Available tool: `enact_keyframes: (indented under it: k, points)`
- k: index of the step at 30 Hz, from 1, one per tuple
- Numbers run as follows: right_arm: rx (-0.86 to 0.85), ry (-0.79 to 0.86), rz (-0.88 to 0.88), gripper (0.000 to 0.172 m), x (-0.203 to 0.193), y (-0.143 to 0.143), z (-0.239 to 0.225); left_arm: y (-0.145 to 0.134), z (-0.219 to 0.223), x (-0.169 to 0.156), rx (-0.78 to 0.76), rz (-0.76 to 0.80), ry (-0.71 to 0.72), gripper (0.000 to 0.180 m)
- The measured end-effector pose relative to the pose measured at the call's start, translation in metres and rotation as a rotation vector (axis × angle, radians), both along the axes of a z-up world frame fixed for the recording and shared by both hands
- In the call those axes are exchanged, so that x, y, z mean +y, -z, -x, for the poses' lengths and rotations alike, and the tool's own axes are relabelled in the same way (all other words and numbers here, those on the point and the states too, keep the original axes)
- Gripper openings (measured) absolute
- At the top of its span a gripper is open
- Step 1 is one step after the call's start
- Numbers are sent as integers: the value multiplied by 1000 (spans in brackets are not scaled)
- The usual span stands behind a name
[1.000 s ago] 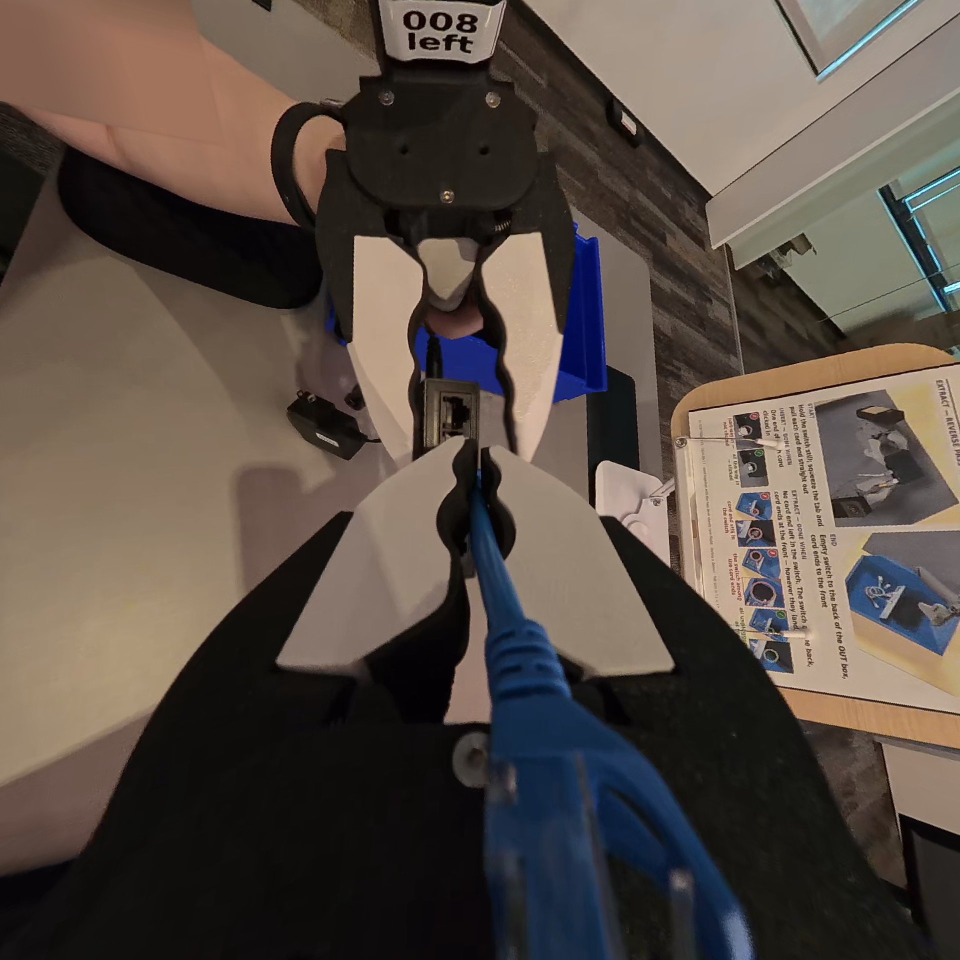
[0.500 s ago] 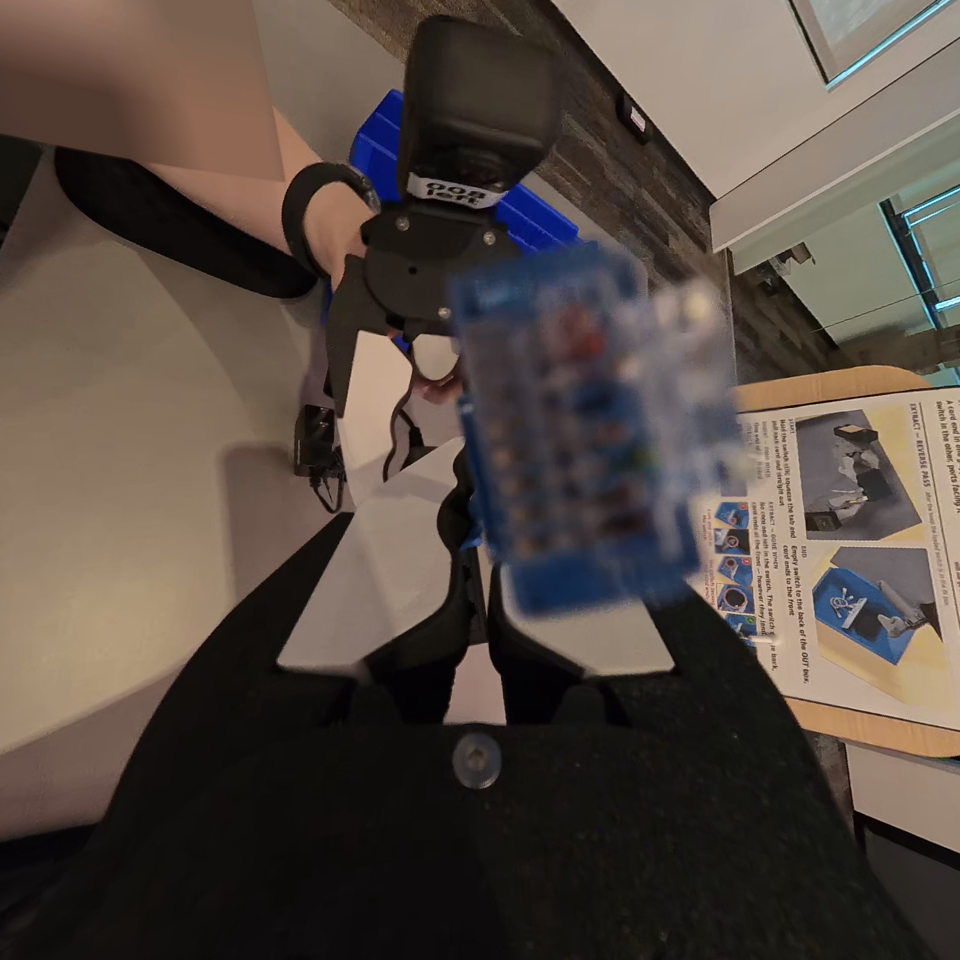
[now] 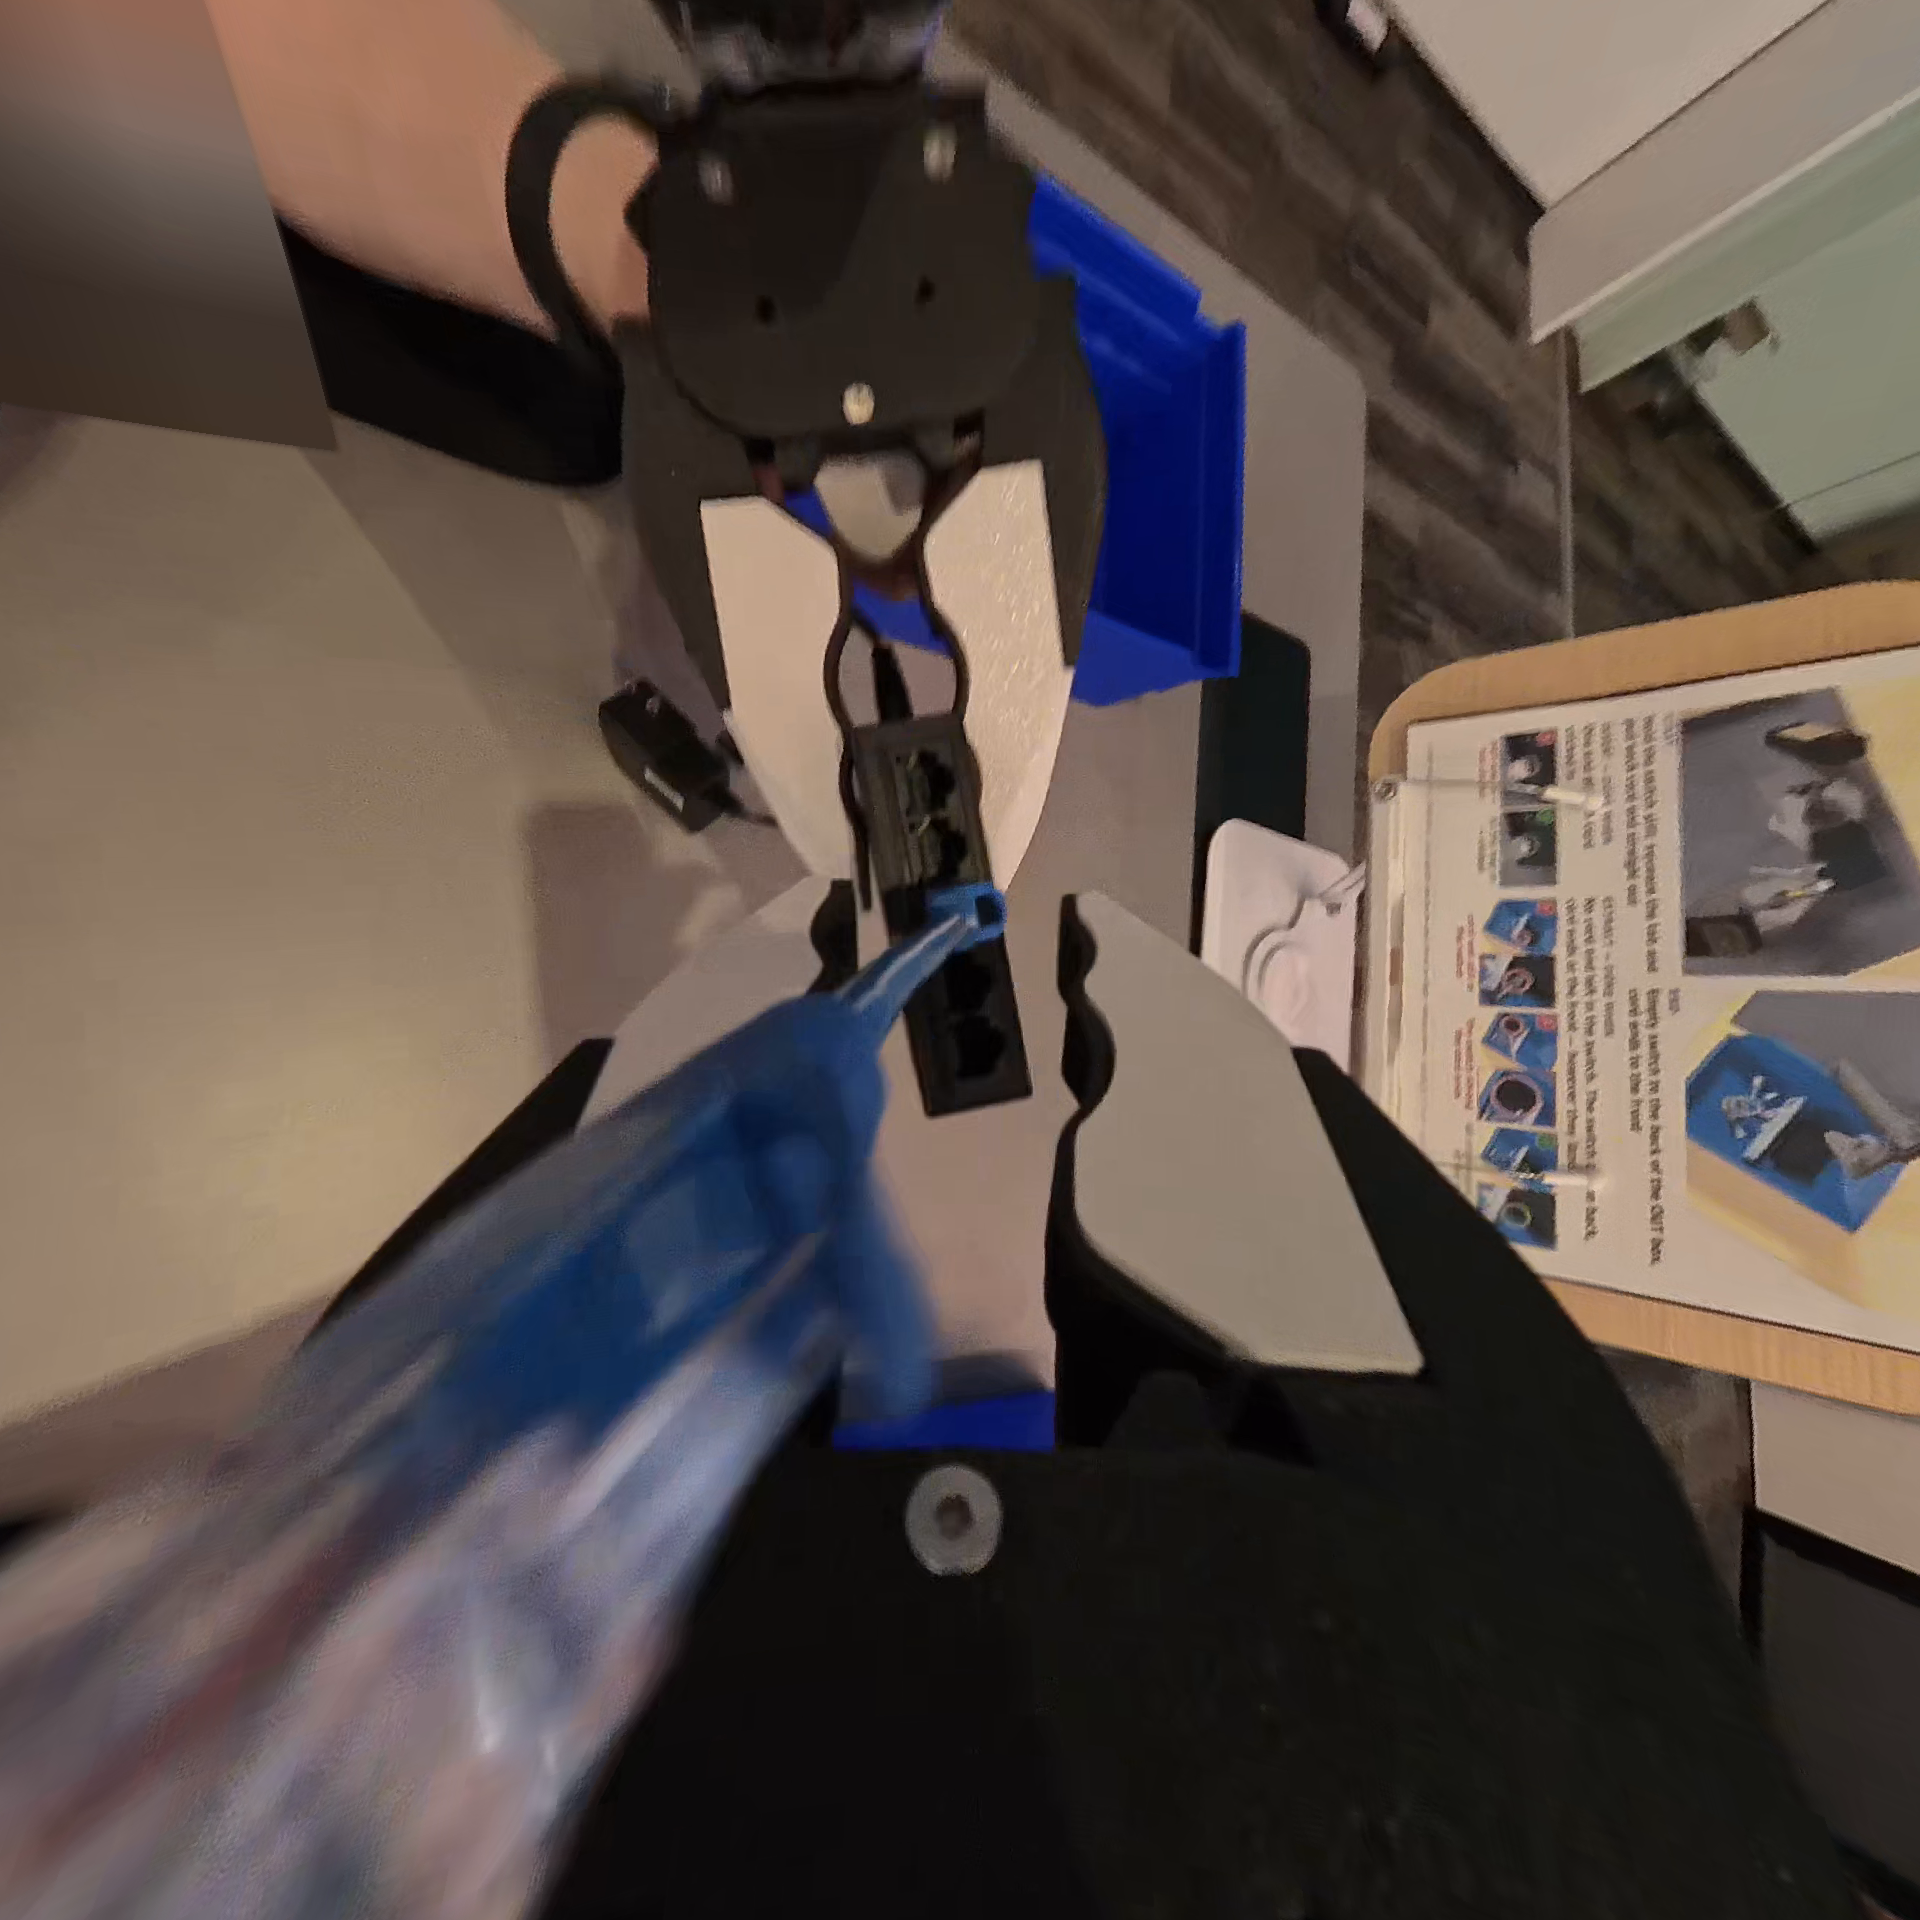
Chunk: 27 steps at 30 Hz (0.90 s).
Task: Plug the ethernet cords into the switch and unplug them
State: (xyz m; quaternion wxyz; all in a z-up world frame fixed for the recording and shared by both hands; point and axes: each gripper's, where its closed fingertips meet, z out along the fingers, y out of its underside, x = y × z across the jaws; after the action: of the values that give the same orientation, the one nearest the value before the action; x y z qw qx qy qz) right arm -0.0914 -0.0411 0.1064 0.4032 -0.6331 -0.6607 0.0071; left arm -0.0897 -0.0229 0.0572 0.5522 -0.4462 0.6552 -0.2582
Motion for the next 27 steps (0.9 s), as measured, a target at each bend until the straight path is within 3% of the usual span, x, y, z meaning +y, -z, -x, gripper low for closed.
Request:
enact_keyframes:
  k: [1, 7, 12, 27]
  points:
    - [-36, 9, 6, 37, 1, 5, -3, 1, 2, 1, 25, -21, -13, 27]
    - [-202, 19, -54, 25, 10, 19, -5, 6, 8, 4, 116, -46, -78, 28]
    - [-213, -21, -48, 20, 10, 20, 2, 7, 9, 3, 136, -24, -74, 28]
    - [18, -61, 109, 31, 6, 5, 3, -11, 13, -9, 48, 57, 11, 27]
